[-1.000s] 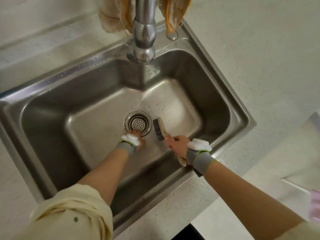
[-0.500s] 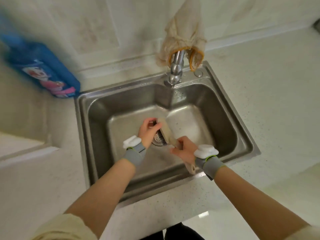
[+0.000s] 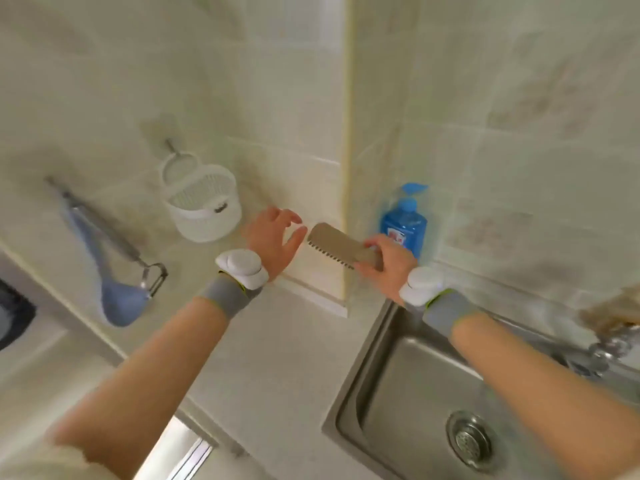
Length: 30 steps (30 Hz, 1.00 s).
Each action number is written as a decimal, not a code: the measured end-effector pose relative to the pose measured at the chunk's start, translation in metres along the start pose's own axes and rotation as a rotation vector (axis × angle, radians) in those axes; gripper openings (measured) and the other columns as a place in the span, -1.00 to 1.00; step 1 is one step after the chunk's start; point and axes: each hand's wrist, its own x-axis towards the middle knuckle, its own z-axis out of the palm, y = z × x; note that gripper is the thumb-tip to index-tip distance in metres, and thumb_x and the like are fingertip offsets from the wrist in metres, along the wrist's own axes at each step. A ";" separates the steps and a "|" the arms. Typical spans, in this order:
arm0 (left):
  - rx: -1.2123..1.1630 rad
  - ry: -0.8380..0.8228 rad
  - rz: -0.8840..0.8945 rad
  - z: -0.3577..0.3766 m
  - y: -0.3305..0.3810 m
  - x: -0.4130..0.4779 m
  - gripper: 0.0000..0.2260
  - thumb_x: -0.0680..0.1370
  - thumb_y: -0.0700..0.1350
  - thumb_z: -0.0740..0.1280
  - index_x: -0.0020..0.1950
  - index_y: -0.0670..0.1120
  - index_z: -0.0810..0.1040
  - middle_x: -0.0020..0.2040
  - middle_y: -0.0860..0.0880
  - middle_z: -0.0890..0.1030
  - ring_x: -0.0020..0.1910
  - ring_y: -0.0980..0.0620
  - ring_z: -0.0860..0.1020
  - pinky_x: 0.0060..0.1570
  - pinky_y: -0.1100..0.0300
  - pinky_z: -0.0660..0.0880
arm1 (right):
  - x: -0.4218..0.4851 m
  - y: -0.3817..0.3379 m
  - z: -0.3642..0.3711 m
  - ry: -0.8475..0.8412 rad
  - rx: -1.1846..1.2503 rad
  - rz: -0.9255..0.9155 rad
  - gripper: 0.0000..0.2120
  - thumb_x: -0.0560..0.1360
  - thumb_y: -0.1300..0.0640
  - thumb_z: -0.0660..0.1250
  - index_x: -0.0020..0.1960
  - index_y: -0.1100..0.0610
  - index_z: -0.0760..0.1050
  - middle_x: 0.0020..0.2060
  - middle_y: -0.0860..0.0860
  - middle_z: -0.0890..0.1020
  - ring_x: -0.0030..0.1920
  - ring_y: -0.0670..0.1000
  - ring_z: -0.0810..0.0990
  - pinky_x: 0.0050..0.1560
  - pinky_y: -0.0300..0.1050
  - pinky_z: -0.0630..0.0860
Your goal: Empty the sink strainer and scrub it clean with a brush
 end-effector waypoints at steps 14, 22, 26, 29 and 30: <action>0.843 0.029 -0.096 -0.160 -0.162 -0.030 -0.63 0.51 -0.02 0.12 0.22 -0.18 0.42 0.24 -0.17 0.43 0.25 -0.16 0.36 0.18 0.07 0.14 | 0.137 -0.225 0.059 0.114 -0.958 -0.612 -0.66 0.56 0.11 0.15 0.31 0.15 0.36 0.26 0.17 0.46 0.31 0.17 0.37 0.36 -0.01 0.19; 0.901 0.046 -0.061 -0.160 -0.172 -0.029 -0.70 0.50 -0.04 0.16 0.17 -0.15 0.44 0.21 -0.11 0.47 0.22 -0.13 0.41 0.18 0.09 0.23 | 0.170 -0.243 0.090 -0.338 -0.882 -0.405 -0.58 0.55 0.11 0.25 0.38 0.22 0.39 0.36 0.12 0.46 0.35 0.08 0.44 0.30 -0.19 0.33; 1.009 0.042 0.008 -0.163 -0.171 -0.030 -0.80 0.27 0.01 0.25 -0.24 -0.06 0.55 -0.22 -0.01 0.61 -0.24 -0.03 0.58 -0.14 0.18 0.19 | 0.170 -0.235 0.088 -0.268 -0.742 -0.453 -0.51 0.54 0.13 0.27 0.44 0.18 0.30 0.42 0.13 0.35 0.41 0.11 0.36 0.41 -0.07 0.29; 1.032 0.042 0.040 -0.161 -0.175 -0.033 -0.80 0.26 0.03 0.21 -0.27 -0.03 0.56 -0.24 0.02 0.59 -0.27 0.01 0.57 -0.15 0.20 0.18 | 0.147 -0.237 0.082 -0.049 -0.383 -0.535 -0.60 0.56 0.15 0.24 0.39 0.15 0.36 0.34 0.15 0.41 0.31 0.17 0.45 0.34 -0.02 0.37; 1.026 0.062 0.059 -0.160 -0.175 -0.033 -0.79 0.28 0.03 0.19 -0.27 -0.03 0.55 -0.24 0.03 0.59 -0.27 0.01 0.57 -0.14 0.20 0.18 | 0.129 -0.241 0.075 0.046 -0.164 -0.591 -0.65 0.56 0.18 0.25 0.34 0.16 0.41 0.27 0.16 0.48 0.24 0.14 0.51 0.29 -0.03 0.41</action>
